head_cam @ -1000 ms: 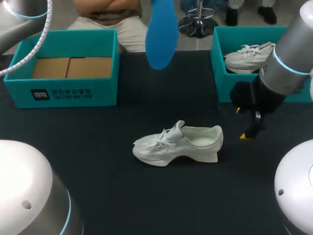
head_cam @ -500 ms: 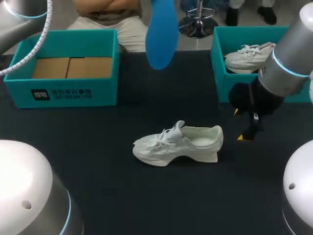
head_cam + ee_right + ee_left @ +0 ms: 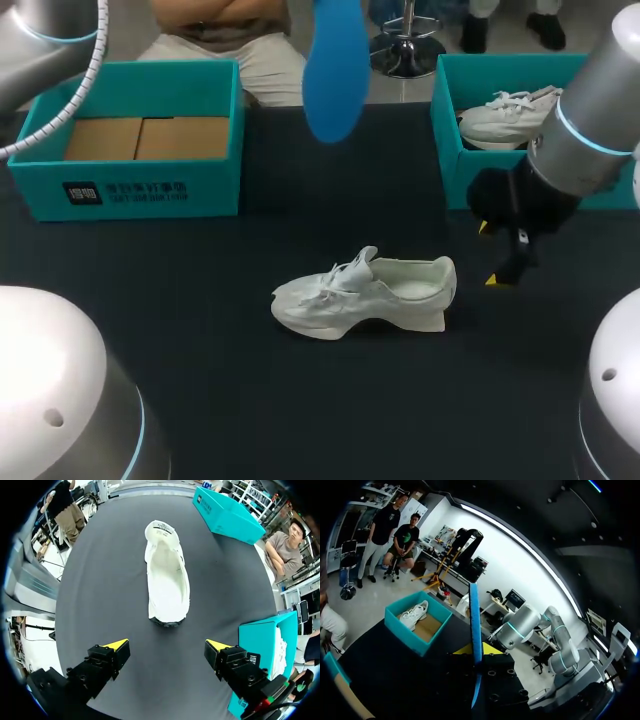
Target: Take the shoe out of the shoebox, open the shoe tongue, remove and reinsert the insole, then place the shoe into the shoebox
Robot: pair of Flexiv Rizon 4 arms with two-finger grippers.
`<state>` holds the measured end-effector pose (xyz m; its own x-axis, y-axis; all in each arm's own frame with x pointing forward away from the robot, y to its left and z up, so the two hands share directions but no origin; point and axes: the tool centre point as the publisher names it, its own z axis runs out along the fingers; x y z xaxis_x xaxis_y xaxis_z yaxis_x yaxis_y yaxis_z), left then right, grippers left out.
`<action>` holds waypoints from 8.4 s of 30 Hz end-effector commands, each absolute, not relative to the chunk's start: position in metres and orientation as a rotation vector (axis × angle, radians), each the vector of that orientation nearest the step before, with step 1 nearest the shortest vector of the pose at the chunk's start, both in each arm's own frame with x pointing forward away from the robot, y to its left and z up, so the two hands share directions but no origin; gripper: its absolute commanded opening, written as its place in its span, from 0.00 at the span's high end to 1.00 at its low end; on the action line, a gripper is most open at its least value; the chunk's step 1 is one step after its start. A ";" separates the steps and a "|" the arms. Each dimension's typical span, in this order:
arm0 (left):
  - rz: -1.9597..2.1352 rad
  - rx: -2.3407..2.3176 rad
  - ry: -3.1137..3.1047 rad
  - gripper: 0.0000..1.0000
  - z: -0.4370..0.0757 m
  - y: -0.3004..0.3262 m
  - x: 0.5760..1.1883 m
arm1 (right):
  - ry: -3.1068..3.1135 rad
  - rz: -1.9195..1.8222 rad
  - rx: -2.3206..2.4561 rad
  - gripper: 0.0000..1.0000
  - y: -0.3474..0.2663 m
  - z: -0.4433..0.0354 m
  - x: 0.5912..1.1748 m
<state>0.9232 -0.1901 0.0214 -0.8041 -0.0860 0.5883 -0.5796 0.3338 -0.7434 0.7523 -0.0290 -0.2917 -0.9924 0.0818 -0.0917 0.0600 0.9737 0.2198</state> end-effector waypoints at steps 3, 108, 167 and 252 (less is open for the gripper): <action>1.479 0.591 -2.155 1.00 0.022 -0.188 0.923 | 3.018 0.329 0.110 0.00 -0.029 -0.292 0.751; 1.479 0.591 -2.155 1.00 0.022 -0.188 0.923 | 3.093 0.293 -0.008 1.00 0.056 -0.336 0.808; 1.479 0.591 -2.155 1.00 0.022 -0.188 0.923 | 2.513 0.144 1.766 1.00 -0.015 -0.301 0.774; 1.479 0.591 -2.155 1.00 0.022 -0.188 0.923 | 1.935 0.204 2.331 1.00 0.071 -0.370 0.717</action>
<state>0.9234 -0.1874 0.0220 -0.8031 -0.0903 0.5890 -0.5820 0.3313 -0.7427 0.7158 0.0656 -0.3573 0.1792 0.9833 0.0331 0.9697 -0.1822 0.1629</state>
